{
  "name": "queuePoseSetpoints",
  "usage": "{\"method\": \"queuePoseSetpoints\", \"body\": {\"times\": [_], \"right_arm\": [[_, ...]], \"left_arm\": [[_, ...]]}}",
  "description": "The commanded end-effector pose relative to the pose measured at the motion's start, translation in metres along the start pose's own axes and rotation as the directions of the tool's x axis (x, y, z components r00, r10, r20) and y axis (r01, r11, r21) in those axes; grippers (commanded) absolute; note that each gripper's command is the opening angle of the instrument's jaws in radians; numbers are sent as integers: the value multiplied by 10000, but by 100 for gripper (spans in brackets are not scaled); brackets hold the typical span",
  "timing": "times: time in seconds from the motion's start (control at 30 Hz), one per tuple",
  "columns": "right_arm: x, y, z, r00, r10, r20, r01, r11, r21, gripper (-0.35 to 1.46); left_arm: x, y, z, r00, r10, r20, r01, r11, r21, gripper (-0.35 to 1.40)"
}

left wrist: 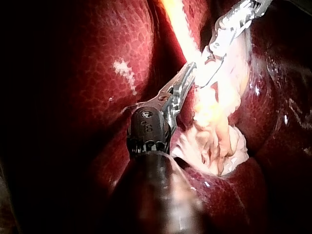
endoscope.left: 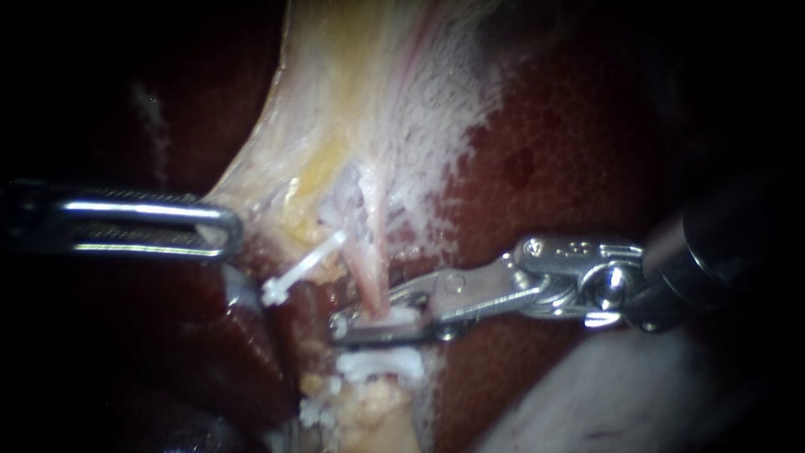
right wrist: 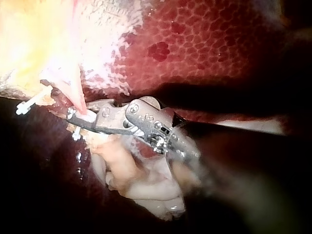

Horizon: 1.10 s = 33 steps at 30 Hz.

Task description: Going back third clip right tube

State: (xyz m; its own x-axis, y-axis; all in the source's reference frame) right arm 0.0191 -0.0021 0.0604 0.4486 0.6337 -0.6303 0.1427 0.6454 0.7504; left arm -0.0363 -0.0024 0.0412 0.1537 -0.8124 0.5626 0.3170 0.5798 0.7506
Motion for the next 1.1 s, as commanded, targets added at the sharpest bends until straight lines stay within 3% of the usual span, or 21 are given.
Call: {"method": "queuePoseSetpoints", "body": {"times": [0.03,0.5,0.63,0.77,1.1], "right_arm": [[0,0,1,10000,8,0,-8,10000,-3,-35],[1,2,2,10000,15,23,-15,10000,-28,-35],[2,4,5,10000,18,-20,-18,10000,-57,9],[2,3,5,10000,18,-20,-19,10000,-58,31],[2,3,2,9998,-214,-28,214,9997,-69,52]], "left_arm": [[0,0,0,10000,5,3,-5,10000,6,-35],[1,0,0,10000,10,6,-10,10000,-4,-35],[2,0,1,10000,15,7,-15,10000,-5,-35],[2,0,1,10000,16,8,-16,10000,-6,-35],[3,0,0,10000,19,7,-19,10000,-5,-35]]}}
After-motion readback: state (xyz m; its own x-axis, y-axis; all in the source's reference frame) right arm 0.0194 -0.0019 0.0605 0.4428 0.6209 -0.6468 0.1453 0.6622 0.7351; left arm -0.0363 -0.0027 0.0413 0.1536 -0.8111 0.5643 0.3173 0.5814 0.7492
